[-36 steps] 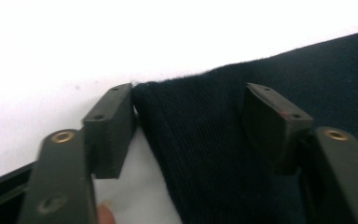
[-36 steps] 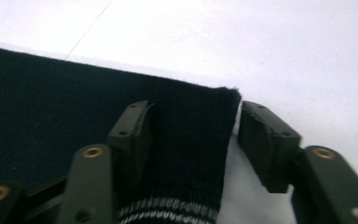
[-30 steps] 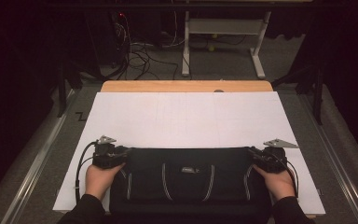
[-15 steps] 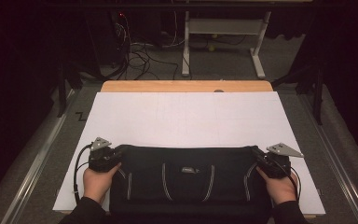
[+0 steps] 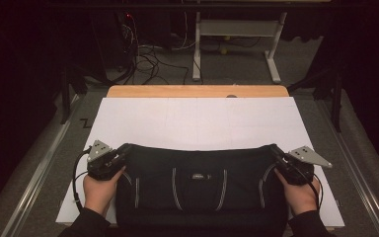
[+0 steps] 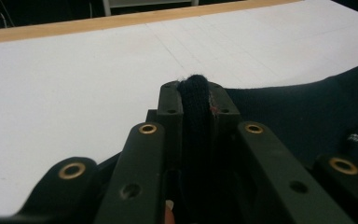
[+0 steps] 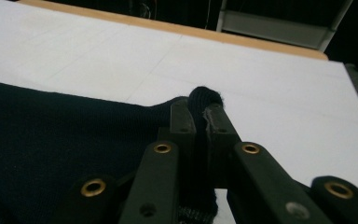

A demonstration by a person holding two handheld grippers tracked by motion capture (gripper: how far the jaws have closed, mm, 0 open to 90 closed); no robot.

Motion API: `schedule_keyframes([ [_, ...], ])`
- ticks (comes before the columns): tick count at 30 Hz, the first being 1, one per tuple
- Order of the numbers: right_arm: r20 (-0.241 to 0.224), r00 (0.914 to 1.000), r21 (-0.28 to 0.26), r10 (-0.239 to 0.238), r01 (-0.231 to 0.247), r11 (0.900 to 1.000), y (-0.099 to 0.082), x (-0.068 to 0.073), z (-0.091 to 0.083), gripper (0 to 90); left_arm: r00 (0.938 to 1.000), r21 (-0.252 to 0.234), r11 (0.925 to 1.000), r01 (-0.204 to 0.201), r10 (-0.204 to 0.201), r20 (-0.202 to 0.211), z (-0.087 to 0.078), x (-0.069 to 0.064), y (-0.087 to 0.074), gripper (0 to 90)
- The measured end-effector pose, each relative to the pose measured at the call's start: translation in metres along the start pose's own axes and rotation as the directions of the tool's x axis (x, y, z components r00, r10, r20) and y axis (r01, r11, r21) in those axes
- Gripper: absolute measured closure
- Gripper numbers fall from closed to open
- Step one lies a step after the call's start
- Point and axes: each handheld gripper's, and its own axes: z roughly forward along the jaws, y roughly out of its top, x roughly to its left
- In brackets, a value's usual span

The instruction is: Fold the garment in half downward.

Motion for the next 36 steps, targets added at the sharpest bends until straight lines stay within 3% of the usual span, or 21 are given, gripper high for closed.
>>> schedule_keyframes([
  [9, 0.024, 0.9995, -0.012, -0.019, 0.019, 0.9997, 0.021, -0.005, 0.019, 84.5, 0.9999, 0.030, 0.9995, 0.007, -0.006, -0.013, 0.026, 0.014, 0.018, 75.7],
  [14, 0.045, 0.9990, 0.006, -0.006, 0.006, 1.0000, 0.029, -0.012, 0.037, 84.5, 0.9989, 0.027, 0.9985, 0.047, -0.047, -0.002, 0.041, 0.026, 0.031, 75.6],
  [17, 0.052, 0.9984, 0.022, -0.021, 0.020, 0.9996, 0.034, -0.014, 0.047, 84.4, 0.9994, 0.047, 0.9986, 0.025, -0.024, -0.024, 0.048, 0.029, 0.036, 75.6],
  [22, 0.068, 0.9976, 0.024, -0.014, 0.012, 0.9996, 0.046, -0.019, 0.059, 84.4, 0.9973, 0.041, 0.9983, 0.041, -0.039, -0.062, 0.058, 0.038, 0.047, 75.6],
  [28, 0.085, 0.9960, 0.043, -0.028, 0.024, 0.9988, 0.063, -0.024, 0.079, 84.2, 0.9951, 0.071, 0.9967, 0.039, -0.032, -0.094, 0.072, 0.045, 0.059, 75.5],
  [30, 0.092, 0.9949, 0.040, -0.041, 0.037, 0.9985, 0.068, -0.024, 0.085, 84.1, 0.9954, 0.072, 0.9969, 0.031, -0.024, -0.093, 0.076, 0.047, 0.063, 75.4],
  [31, 0.095, 0.9944, 0.041, -0.047, 0.044, 0.9982, 0.070, -0.024, 0.087, 84.1, 0.9956, 0.068, 0.9967, 0.045, -0.039, -0.085, 0.078, 0.049, 0.065, 75.5],
  [36, 0.111, 0.9932, 0.054, -0.035, 0.030, 0.9981, 0.074, -0.027, 0.096, 84.0, 0.9945, 0.068, 0.9957, 0.063, -0.057, -0.088, 0.088, 0.054, 0.072, 75.2],
])
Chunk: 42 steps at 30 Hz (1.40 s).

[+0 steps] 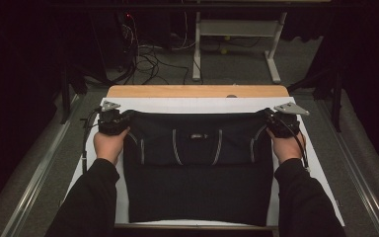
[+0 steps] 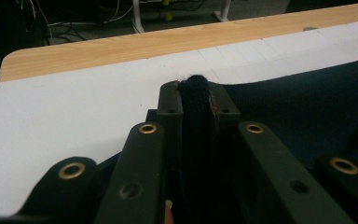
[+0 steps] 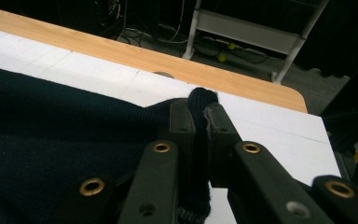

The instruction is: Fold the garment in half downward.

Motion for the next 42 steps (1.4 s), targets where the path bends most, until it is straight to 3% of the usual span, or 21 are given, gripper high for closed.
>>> schedule_keyframes([
  [4, -0.011, 0.9990, 0.036, 0.042, -0.042, 0.9985, -0.005, -0.003, 0.011, 83.1, 0.9971, 0.012, 0.9973, 0.072, -0.072, 0.023, 0.013, 0.003, -0.003, 72.5],
  [9, -0.020, 0.9983, 0.094, 0.055, -0.053, 0.9941, -0.015, -0.001, 0.029, 82.6, 0.9966, 0.053, 0.9954, 0.079, -0.080, 0.016, 0.029, 0.003, -0.011, 69.7],
  [12, -0.025, 0.9971, 0.117, 0.072, -0.068, 0.9908, -0.019, -0.002, 0.037, 80.6, 0.9948, 0.081, 0.9916, 0.101, -0.102, 0.009, 0.036, 0.004, -0.015, 61.6],
  [13, -0.026, 0.9968, 0.124, 0.076, -0.072, 0.9897, -0.020, -0.002, 0.040, 77.6, 0.9945, 0.089, 0.9906, 0.104, -0.104, -0.003, 0.037, 0.005, -0.015, 56.1],
  [16, -0.018, 0.9966, 0.134, 0.081, -0.078, 0.9880, -0.023, -0.003, 0.042, 56.0, 0.9927, 0.092, 0.9886, 0.120, -0.121, 0.004, 0.033, 0.007, -0.015, 44.1],
  [18, -0.012, 0.9947, 0.126, 0.103, -0.100, 0.9870, -0.023, -0.004, 0.039, 41.8, 0.9932, 0.055, 0.9919, 0.115, -0.115, 0.013, 0.024, 0.007, -0.016, 40.2],
  [23, -0.053, 0.9928, 0.080, 0.107, -0.103, 0.9915, -0.025, -0.001, 0.019, 32.8, 0.9871, 0.027, 0.9915, 0.128, -0.130, 0.094, -0.001, 0.000, -0.024, 33.8],
  [27, -0.079, 0.9918, 0.068, 0.101, -0.095, 0.9931, -0.037, 0.003, -0.001, 30.0, 0.9877, -0.012, 0.9972, 0.074, -0.071, 0.139, -0.025, -0.015, -0.042, 33.2],
  [31, -0.128, 0.9870, 0.041, 0.097, -0.093, 0.9948, -0.050, 0.010, -0.020, 29.3, 0.9821, -0.028, 0.9981, 0.056, -0.050, 0.181, -0.043, -0.023, -0.064, 33.2],
  [37, -0.190, 0.9777, -0.012, 0.089, -0.092, 0.9957, -0.073, 0.023, -0.048, 28.4, 0.9823, -0.054, 0.9981, -0.029, 0.038, 0.183, -0.063, -0.031, -0.087, 30.2],
  [40, -0.223, 0.9702, -0.029, 0.096, -0.105, 0.9941, -0.084, 0.028, -0.058, 25.9, 0.9789, -0.080, 0.9964, -0.026, 0.042, 0.200, -0.069, -0.031, -0.096, 30.2],
  [42, -0.246, 0.9634, -0.035, 0.106, -0.118, 0.9924, -0.090, 0.028, -0.063, 25.6, 0.9791, -0.071, 0.9969, -0.035, 0.048, 0.198, -0.069, -0.032, -0.100, 30.1],
])
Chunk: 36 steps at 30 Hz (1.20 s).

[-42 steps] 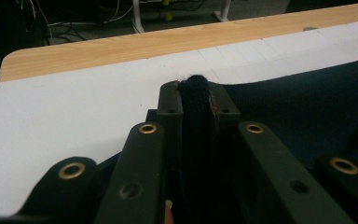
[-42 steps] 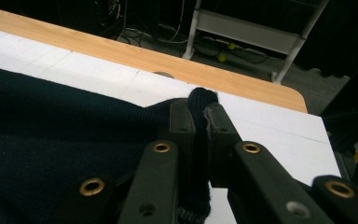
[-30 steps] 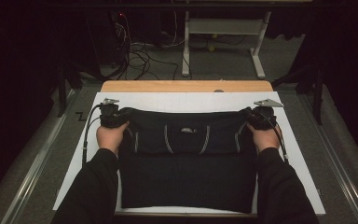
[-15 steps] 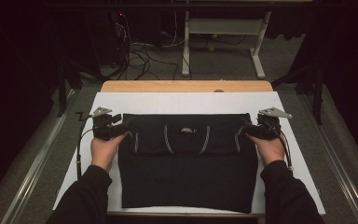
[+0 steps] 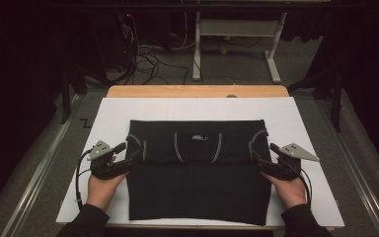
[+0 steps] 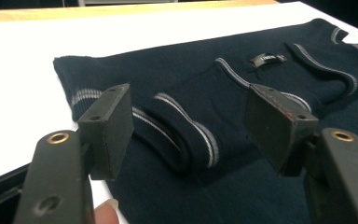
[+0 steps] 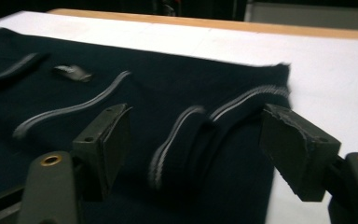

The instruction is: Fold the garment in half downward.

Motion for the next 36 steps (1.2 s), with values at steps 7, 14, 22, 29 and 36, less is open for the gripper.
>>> schedule_keyframes([
  [7, -0.040, 0.9991, 0.022, -0.010, 0.011, 0.9997, -0.010, 0.000, -0.014, 22.8, 0.9978, 0.057, 0.9967, -0.058, 0.056, 0.037, 0.012, -0.011, -0.003, 24.6],
  [14, -0.059, 0.9982, 0.018, -0.015, 0.016, 0.9997, -0.010, 0.003, -0.013, 9.3, 0.9962, 0.086, 0.9930, -0.081, 0.078, 0.040, 0.020, -0.019, -0.002, 11.6],
  [22, -0.058, 0.9979, 0.060, -0.031, 0.034, 0.9976, -0.006, 0.009, -0.007, 0.0, 0.9957, 0.139, 0.9873, -0.078, 0.070, 0.061, 0.028, -0.021, -0.003, 0.0],
  [29, -0.078, 0.9939, 0.126, -0.078, 0.087, 0.9882, -0.008, 0.018, -0.001, 4.9, 0.9985, 0.182, 0.9822, -0.049, 0.043, 0.034, 0.034, -0.017, -0.003, 2.4],
  [36, -0.089, 0.9945, 0.156, -0.056, 0.070, 0.9853, -0.007, 0.018, 0.008, 25.4, 0.9988, 0.212, 0.9765, -0.040, 0.033, 0.038, 0.039, -0.012, -0.004, 28.9],
])
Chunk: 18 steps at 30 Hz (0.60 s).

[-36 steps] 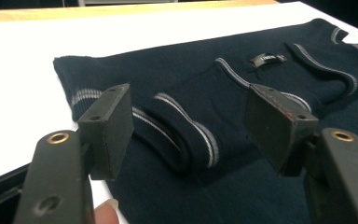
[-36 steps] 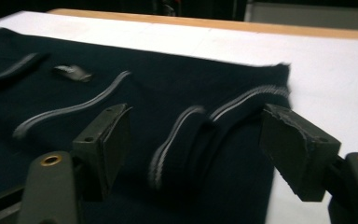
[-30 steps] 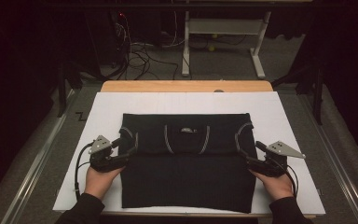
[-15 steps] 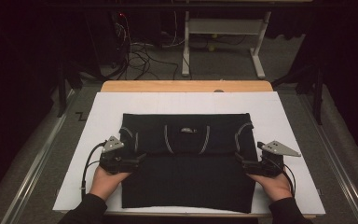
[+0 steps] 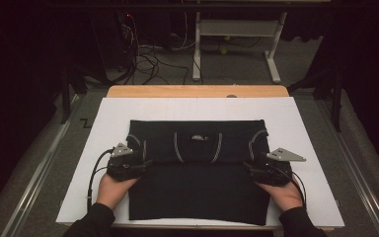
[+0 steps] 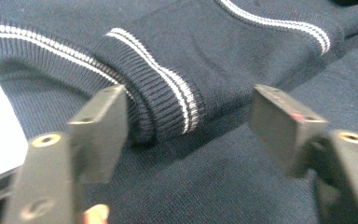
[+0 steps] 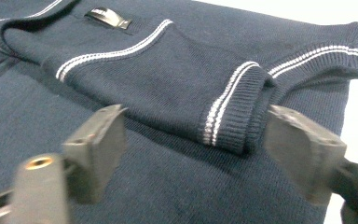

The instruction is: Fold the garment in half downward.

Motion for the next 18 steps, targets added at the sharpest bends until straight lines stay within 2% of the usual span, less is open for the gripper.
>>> schedule_keyframes([
  [5, 0.021, 0.9991, 0.011, 0.037, -0.037, 0.9992, 0.005, -0.008, 0.006, 36.4, 0.9991, -0.009, 0.9991, 0.042, -0.042, 0.002, 0.004, 0.003, 0.002, 36.6],
  [8, 0.015, 0.9979, 0.027, 0.063, -0.063, 0.9977, 0.006, -0.010, 0.011, 39.4, 0.9948, 0.002, 0.9952, 0.098, -0.098, 0.028, 0.006, 0.008, 0.002, 43.5],
  [11, 0.019, 0.9990, 0.043, 0.041, -0.042, 0.9982, 0.005, -0.009, 0.012, 44.1, 0.9946, 0.004, 0.9949, 0.101, -0.101, 0.023, 0.006, 0.009, 0.002, 48.8],
  [18, 0.046, 0.9983, 0.071, 0.036, -0.039, 0.9967, 0.004, -0.009, 0.013, 59.4, 0.9957, 0.013, 0.9959, 0.090, -0.090, 0.021, 0.007, 0.007, 0.002, 60.6],
])
